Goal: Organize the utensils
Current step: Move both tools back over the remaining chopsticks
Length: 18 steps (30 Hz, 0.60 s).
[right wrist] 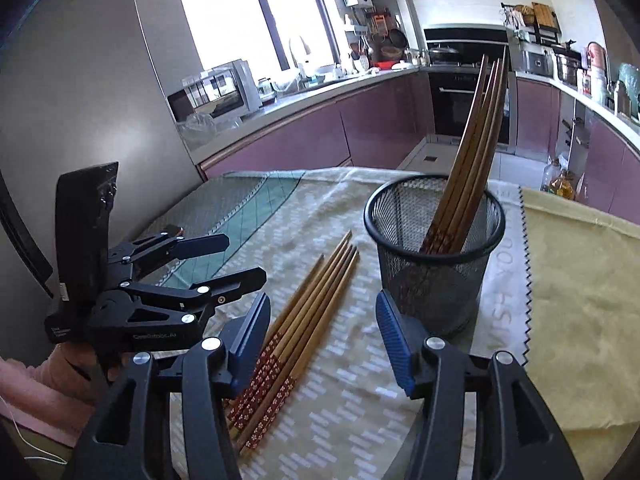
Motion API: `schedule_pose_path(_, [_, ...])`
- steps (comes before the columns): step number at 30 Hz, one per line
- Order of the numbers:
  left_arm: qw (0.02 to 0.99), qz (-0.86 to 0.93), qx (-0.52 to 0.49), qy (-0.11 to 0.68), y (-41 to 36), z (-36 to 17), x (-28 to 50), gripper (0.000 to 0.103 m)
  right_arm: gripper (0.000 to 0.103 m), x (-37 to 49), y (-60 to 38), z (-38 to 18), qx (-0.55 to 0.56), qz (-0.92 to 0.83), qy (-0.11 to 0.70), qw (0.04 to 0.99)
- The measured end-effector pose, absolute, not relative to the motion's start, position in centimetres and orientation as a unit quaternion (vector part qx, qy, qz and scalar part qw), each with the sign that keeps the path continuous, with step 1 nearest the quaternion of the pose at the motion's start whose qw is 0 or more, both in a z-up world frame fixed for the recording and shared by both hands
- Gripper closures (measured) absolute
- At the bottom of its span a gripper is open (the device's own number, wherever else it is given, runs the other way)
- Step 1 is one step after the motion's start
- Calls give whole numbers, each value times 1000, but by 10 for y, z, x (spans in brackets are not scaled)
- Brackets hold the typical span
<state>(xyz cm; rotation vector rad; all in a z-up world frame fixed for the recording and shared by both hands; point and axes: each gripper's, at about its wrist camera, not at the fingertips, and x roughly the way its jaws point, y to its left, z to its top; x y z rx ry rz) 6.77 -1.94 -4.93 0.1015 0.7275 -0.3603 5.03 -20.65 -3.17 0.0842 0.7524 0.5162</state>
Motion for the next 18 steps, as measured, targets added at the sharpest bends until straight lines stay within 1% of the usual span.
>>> schedule_pose_path(9, [897,-181,53,399,-19,-79,60,33,51,56,-191,-72,31,232,419,877])
schedule_pose_path(18, [890,-186,57,412,-22,-86,60,37,53,55,-177,-80,5,220,427,877])
